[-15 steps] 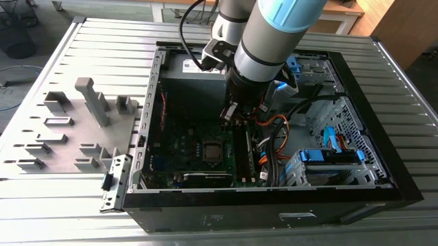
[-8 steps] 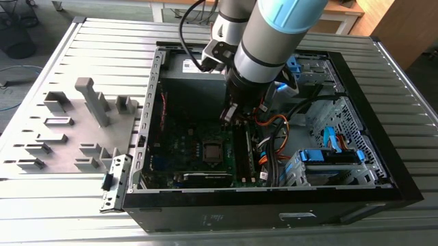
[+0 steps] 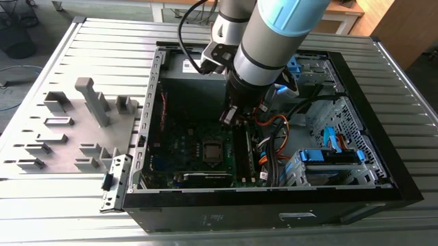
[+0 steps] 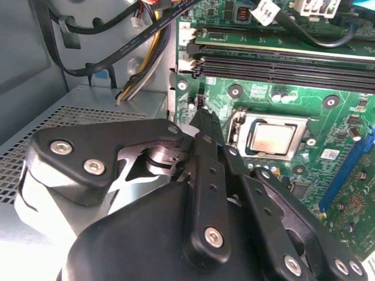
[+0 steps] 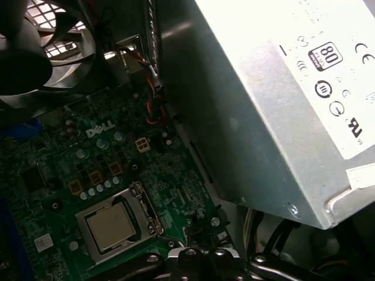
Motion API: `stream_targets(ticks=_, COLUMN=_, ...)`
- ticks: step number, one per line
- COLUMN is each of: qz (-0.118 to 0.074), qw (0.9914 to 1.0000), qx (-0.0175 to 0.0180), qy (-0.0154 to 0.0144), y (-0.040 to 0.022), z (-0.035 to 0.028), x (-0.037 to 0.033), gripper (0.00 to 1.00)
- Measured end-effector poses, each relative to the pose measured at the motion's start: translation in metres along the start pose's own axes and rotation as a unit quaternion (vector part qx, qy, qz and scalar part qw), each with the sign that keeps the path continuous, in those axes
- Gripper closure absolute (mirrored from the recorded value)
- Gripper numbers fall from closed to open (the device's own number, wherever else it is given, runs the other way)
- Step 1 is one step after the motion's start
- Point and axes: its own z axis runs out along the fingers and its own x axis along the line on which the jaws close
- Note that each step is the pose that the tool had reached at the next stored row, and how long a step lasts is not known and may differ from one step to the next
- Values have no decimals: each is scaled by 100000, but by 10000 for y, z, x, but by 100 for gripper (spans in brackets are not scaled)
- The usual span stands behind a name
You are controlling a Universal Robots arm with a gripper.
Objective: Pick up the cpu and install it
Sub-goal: 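Install the first cpu locking lever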
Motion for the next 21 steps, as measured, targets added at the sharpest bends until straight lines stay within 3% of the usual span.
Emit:
stream_targets(ticks=5, qz=-1146, qw=99993, qx=-42, qy=327, y=-6, z=-3, x=19, gripper=89)
stream_targets(ticks=11, qz=-1788, qw=99980, qx=128, qy=918, y=-8, z=-7, x=65, gripper=89)
stream_targets(ticks=21, qz=-1995, qw=99969, qx=358, qy=1466, y=-63, z=-31, x=227, gripper=89)
